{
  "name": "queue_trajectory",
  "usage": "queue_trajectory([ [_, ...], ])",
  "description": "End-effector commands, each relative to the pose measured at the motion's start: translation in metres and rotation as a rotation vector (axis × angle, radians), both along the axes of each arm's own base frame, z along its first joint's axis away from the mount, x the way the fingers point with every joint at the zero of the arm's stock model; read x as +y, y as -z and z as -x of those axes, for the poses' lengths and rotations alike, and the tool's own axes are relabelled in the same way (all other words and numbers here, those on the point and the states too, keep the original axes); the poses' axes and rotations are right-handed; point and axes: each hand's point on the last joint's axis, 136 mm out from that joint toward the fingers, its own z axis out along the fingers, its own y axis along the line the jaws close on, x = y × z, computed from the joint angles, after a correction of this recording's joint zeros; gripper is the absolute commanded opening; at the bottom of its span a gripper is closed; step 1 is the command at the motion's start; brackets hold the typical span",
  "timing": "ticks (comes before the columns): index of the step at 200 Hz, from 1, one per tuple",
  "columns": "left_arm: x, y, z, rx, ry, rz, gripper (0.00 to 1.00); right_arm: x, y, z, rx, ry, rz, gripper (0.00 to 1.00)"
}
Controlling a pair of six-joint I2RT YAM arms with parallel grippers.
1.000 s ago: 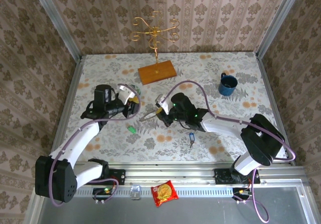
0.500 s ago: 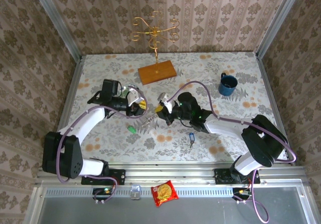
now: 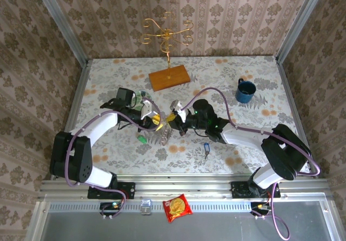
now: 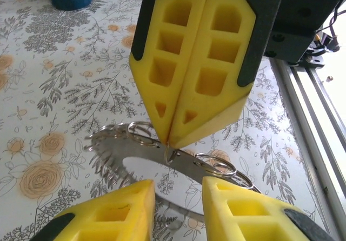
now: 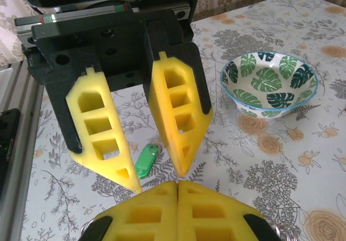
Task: Put the keys on the keyring
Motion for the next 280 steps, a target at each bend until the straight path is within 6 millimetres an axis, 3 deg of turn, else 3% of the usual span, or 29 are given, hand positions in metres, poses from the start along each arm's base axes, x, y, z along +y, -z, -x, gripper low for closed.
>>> queue_trajectory([
  [1,-0.006,-0.012,0.004,-0.014,0.049,0.044,0.29,0.004,-0.028,0.002,-0.059,-0.034,-0.074,0.00],
  [133,-0.015,-0.009,0.007,-0.014,0.093,0.023,0.18,0.012,-0.033,0.008,-0.043,-0.069,-0.106,0.00],
  [185,-0.019,-0.020,0.007,-0.010,0.094,0.076,0.00,0.011,-0.031,0.007,-0.042,-0.063,-0.099,0.00],
  [204,-0.019,-0.023,0.008,-0.005,0.098,0.089,0.00,0.005,-0.025,0.002,-0.051,-0.027,-0.059,0.00],
  [237,-0.016,-0.013,0.002,-0.052,0.055,0.020,0.00,-0.016,-0.015,-0.003,-0.071,0.041,0.044,0.36],
  [253,-0.013,-0.008,-0.001,-0.094,0.031,-0.035,0.00,-0.033,-0.006,-0.005,-0.100,0.091,0.123,0.40],
  [259,-0.012,-0.007,-0.002,-0.108,0.023,-0.053,0.00,-0.041,-0.013,-0.004,-0.133,0.110,0.140,0.41],
  [280,-0.012,-0.007,-0.002,-0.156,0.013,-0.100,0.00,-0.054,0.001,0.010,-0.177,0.060,0.274,0.41],
])
